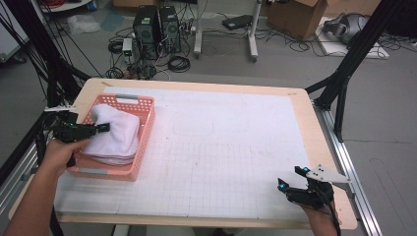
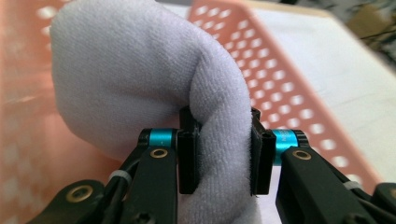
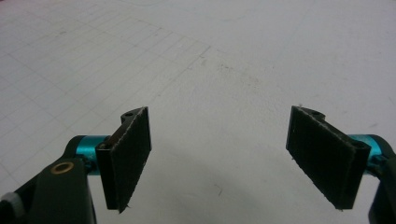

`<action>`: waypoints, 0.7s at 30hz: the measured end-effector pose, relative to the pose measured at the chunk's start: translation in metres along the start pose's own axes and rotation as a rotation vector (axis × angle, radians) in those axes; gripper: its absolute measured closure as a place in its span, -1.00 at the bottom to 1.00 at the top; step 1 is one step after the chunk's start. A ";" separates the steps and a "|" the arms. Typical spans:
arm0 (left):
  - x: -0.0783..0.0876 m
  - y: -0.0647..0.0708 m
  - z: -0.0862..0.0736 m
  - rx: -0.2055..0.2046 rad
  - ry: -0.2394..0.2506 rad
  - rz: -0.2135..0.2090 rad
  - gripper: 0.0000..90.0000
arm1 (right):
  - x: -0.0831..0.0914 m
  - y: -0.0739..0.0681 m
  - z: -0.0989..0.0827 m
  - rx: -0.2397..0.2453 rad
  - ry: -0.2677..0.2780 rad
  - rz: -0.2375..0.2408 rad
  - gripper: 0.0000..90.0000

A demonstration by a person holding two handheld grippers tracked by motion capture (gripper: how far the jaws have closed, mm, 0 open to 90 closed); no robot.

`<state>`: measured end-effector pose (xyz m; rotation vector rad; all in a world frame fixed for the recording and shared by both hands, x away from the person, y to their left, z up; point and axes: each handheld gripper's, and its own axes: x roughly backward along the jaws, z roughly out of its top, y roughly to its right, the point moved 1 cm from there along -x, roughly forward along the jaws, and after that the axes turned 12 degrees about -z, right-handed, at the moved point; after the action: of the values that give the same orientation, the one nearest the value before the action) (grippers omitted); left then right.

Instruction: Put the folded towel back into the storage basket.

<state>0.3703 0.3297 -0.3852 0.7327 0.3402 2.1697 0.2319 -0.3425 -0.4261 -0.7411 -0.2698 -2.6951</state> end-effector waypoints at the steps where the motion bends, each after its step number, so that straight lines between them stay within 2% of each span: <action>1: -0.002 0.002 0.000 -0.014 0.009 -0.029 0.58 | 0.000 0.000 0.000 -0.001 -0.001 0.000 -0.54; 4: -0.007 0.008 0.001 -0.070 0.045 -0.141 0.58 | 0.000 0.000 0.000 -0.001 0.000 0.000 -0.54; 5: -0.010 0.009 0.001 -0.087 0.045 -0.154 0.57 | 0.000 0.000 0.000 -0.001 -0.001 0.000 -0.54; 6: -0.010 0.009 0.001 -0.087 0.045 -0.154 0.56 | 0.000 -0.001 0.000 -0.002 -0.003 0.000 -0.54; 8: -0.011 0.006 0.000 -0.061 0.029 -0.124 0.52 | 0.000 -0.001 0.000 0.001 -0.002 0.001 -0.54; 9: -0.011 0.002 0.000 -0.034 0.011 -0.075 0.47 | 0.000 -0.001 0.000 -0.001 -0.003 0.002 -0.54; 10: -0.011 0.002 0.000 -0.034 0.011 -0.075 0.36 | 0.000 -0.001 0.000 0.002 -0.001 0.002 -0.54; 11: -0.010 0.000 0.001 -0.008 0.008 -0.055 0.15 | 0.000 0.000 0.000 0.002 0.000 0.002 -0.54; 12: -0.008 -0.003 0.002 0.041 0.008 0.010 -0.02 | 0.000 0.000 0.000 0.001 -0.002 0.002 -0.54; 13: -0.006 -0.004 0.002 0.040 0.003 0.041 -0.11 | 0.000 0.000 0.000 0.001 -0.001 0.002 -0.54; 14: -0.006 -0.004 0.002 0.040 0.003 0.041 -0.16 | 0.000 0.000 0.000 -0.001 -0.001 0.001 -0.54; 15: -0.004 -0.005 0.003 0.041 0.007 0.063 -0.18 | 0.000 0.000 0.000 0.001 -0.001 0.002 -0.54; 16: 0.003 -0.004 0.006 0.027 0.040 0.127 -0.19 | 0.001 0.000 0.000 0.000 -0.003 0.003 -0.54; 17: 0.003 -0.004 0.006 0.027 0.040 0.127 -0.19 | 0.000 0.000 0.000 0.002 0.000 0.004 -0.54; 20: 0.017 0.000 0.013 -0.007 0.133 0.217 -0.20 | 0.000 -0.001 0.000 0.002 -0.001 0.003 -0.54; 21: 0.024 0.005 0.017 -0.030 0.183 0.237 -0.20 | 0.001 -0.001 0.000 -0.001 -0.002 0.003 -0.54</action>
<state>0.3656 0.3453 -0.3602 0.5827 0.3269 2.4688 0.2312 -0.3417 -0.4258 -0.7443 -0.2673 -2.6920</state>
